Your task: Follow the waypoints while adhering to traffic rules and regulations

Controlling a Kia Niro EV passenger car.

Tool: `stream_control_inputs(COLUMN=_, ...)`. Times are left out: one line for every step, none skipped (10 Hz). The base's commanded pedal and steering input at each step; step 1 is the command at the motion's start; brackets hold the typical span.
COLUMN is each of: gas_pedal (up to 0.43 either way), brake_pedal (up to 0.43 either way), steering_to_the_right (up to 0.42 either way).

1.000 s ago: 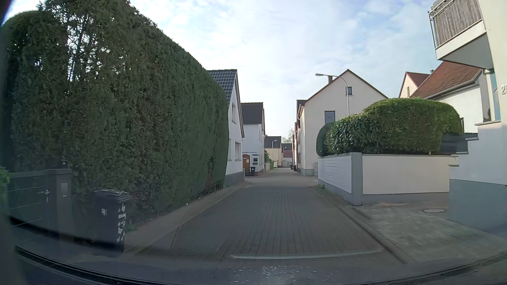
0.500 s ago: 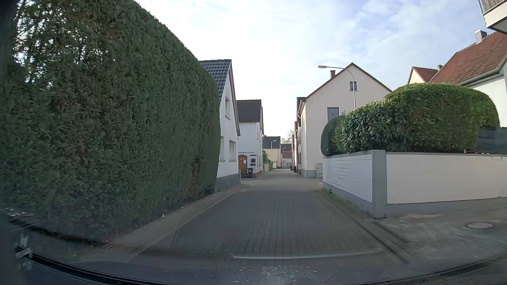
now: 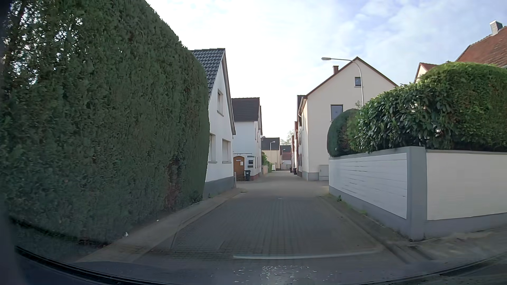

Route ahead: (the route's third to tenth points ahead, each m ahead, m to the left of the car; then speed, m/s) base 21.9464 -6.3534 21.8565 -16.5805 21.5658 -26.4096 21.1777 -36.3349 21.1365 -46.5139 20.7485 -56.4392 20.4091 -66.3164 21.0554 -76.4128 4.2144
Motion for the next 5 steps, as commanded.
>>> stream_control_inputs(gas_pedal=0.0, brake_pedal=0.0, steering_to_the_right=0.006)
stream_control_inputs(gas_pedal=0.0, brake_pedal=0.0, steering_to_the_right=0.006)
stream_control_inputs(gas_pedal=0.0, brake_pedal=0.0, steering_to_the_right=0.006)
stream_control_inputs(gas_pedal=0.0, brake_pedal=0.0, steering_to_the_right=0.006)
stream_control_inputs(gas_pedal=0.0, brake_pedal=0.0, steering_to_the_right=0.006)
